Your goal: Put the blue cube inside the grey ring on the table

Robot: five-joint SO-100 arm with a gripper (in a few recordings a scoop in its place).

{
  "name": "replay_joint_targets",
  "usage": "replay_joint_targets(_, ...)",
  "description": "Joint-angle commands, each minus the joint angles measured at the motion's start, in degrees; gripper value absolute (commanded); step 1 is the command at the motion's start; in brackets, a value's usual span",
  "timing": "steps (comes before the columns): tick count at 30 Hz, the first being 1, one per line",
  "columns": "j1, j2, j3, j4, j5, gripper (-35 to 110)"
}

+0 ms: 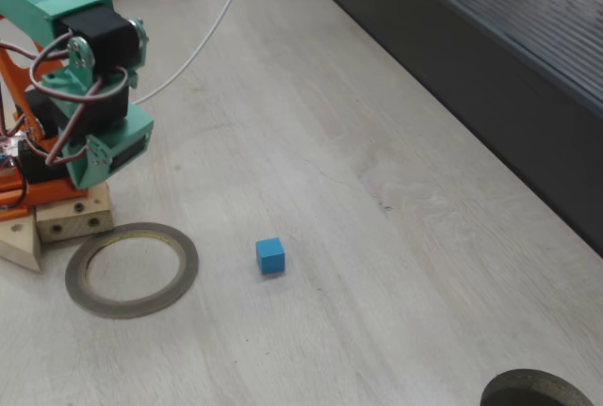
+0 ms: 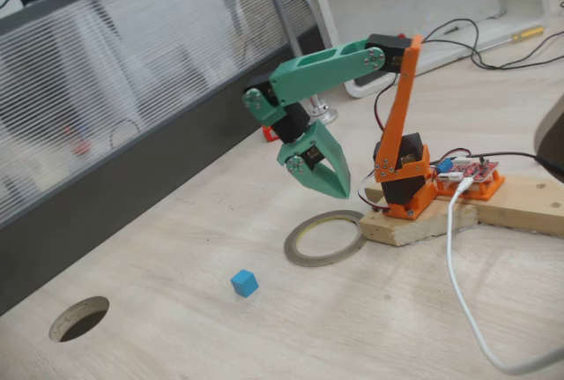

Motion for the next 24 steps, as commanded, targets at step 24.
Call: replay_joint_targets(24, -8.09, -26.72, -37.88, 0.88, 0.88, 1)
